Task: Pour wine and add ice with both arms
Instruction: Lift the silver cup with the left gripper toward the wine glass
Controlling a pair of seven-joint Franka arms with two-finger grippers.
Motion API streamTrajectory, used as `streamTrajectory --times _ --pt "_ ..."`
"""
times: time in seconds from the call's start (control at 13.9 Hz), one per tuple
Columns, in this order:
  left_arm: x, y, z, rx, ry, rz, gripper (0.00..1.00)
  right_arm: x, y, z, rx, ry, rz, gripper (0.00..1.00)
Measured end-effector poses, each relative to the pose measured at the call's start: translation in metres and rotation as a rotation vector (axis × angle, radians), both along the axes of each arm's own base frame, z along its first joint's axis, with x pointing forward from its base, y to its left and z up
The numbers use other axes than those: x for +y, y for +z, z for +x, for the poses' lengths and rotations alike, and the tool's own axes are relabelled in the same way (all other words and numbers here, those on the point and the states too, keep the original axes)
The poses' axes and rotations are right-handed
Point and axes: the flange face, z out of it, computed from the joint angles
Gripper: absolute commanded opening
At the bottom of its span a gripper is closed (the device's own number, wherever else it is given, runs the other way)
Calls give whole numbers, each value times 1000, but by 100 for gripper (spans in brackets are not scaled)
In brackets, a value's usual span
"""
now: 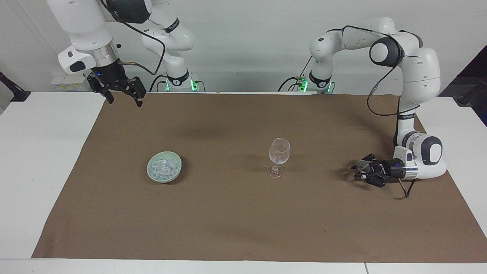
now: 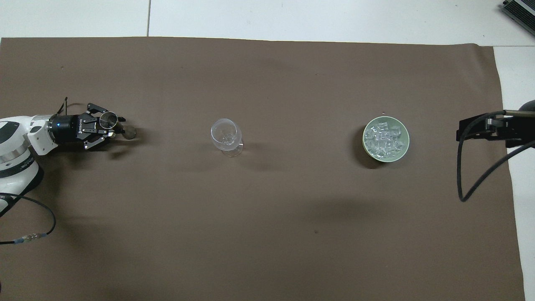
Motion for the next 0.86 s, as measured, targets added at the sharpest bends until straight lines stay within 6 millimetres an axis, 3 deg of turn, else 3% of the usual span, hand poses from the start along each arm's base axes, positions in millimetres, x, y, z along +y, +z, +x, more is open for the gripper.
streamTrajectory --times 0.29,0.58,0.86 --pt "0 0 0 0 -1 -1 5 0 0 0 0 0 0 100" --pt "-9 6 2 -12 -22 -27 4 0 0 0 0 0 0 100" --pt "-28 37 15 -70 -45 -45 0 0 0 0 0 0 0 100"
